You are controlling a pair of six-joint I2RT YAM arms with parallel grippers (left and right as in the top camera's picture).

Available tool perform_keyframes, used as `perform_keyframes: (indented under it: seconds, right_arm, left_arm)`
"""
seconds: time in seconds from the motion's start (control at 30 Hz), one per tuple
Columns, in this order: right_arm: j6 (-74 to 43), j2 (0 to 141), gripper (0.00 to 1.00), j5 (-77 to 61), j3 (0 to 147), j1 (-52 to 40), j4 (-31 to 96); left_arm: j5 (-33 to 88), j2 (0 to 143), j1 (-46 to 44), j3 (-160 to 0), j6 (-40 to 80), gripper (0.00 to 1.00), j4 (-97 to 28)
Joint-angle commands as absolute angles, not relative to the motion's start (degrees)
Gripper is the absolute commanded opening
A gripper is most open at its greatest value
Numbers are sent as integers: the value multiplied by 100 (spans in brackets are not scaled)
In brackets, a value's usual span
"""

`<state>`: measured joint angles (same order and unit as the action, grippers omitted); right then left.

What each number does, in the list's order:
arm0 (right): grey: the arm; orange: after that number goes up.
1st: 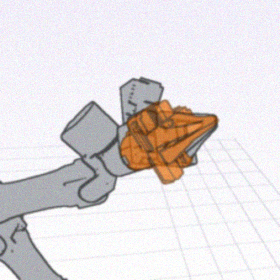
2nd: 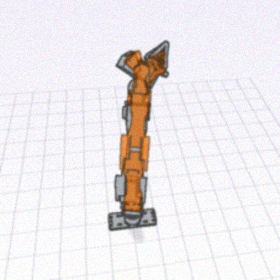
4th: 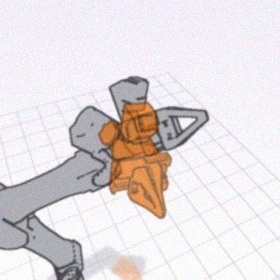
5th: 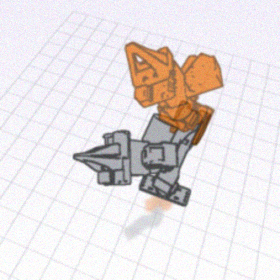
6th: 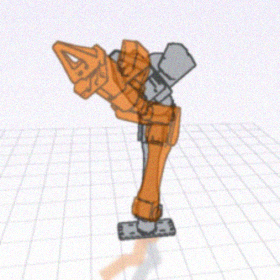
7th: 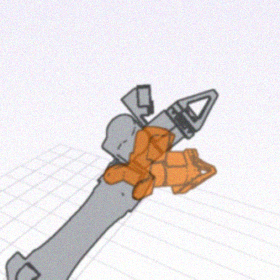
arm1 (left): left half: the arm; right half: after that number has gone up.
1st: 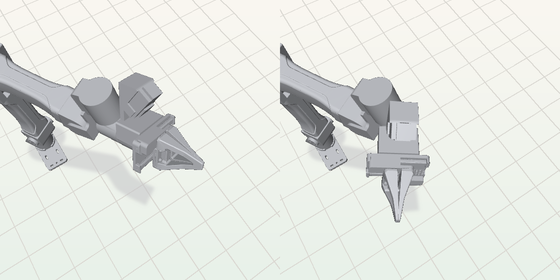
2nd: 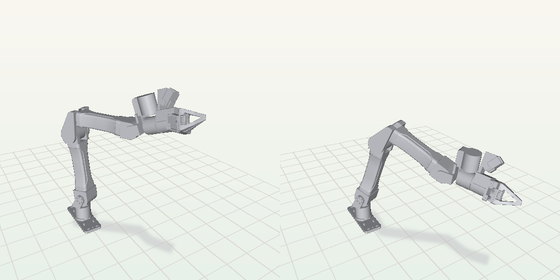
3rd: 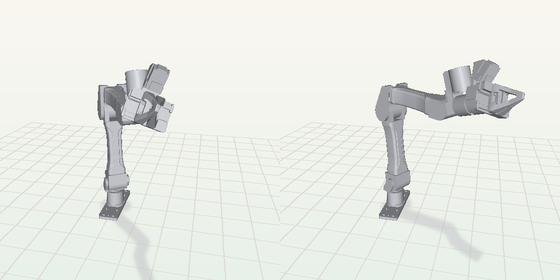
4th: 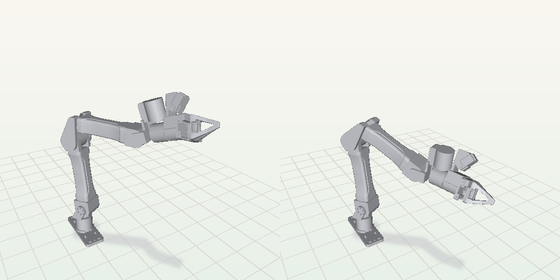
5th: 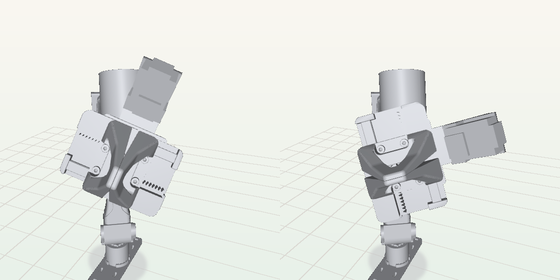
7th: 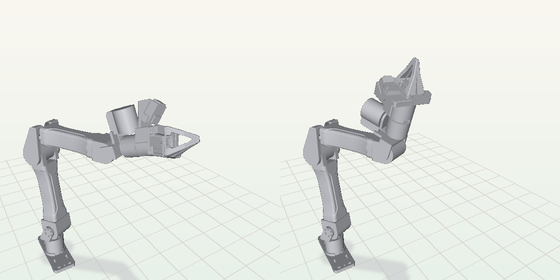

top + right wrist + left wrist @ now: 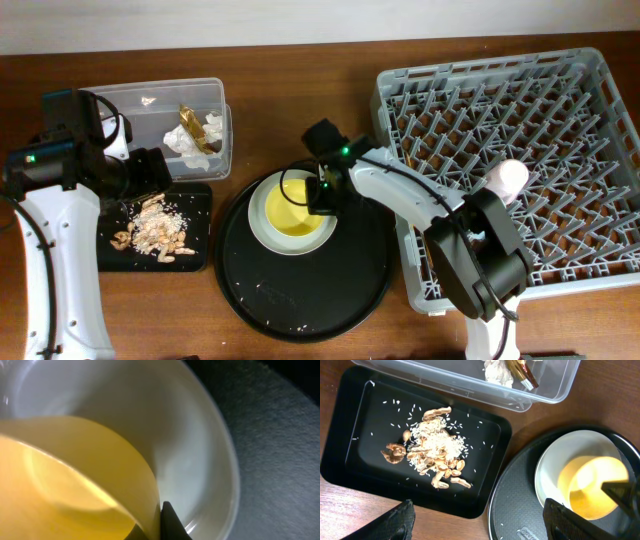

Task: Sort waste into correct bins and load items into the dishwasher rack
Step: 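Grasp the yellow bowl on the plate with the right gripper, then carry the yellow bowl into the dish rack's back corner and release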

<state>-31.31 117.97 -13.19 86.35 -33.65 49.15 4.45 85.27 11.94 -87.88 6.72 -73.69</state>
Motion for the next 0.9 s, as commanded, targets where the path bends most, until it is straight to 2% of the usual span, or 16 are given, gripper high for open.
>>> perform_keyframes:
  seconds: [0.0,0.2,0.37,0.43,0.67,0.87]
  right_arm:
    - [-2821,11354,4,-467,9424,-3183,5492]
    - [-1903,10809,4,1623,11004,-2729,6930]
    - [-1734,10733,4,5376,11271,-2108,6285]
    - [-1737,10831,4,6370,11271,-1789,5861]
    - [-1675,11671,4,7373,11266,-701,5481]
    - [-1693,12411,4,7269,11238,-722,5719]
  left_arm:
    - [471,8429,1216,-8812,690,81,-7358]
    - [469,8429,1216,-8812,687,81,-7358]
    - [469,8429,1216,-8812,690,81,-7356]
    - [469,8429,1216,-8812,687,81,-7356]
    - [471,8429,1216,-8812,690,81,-7356]
    - [471,8429,1216,-8812,690,81,-7334]
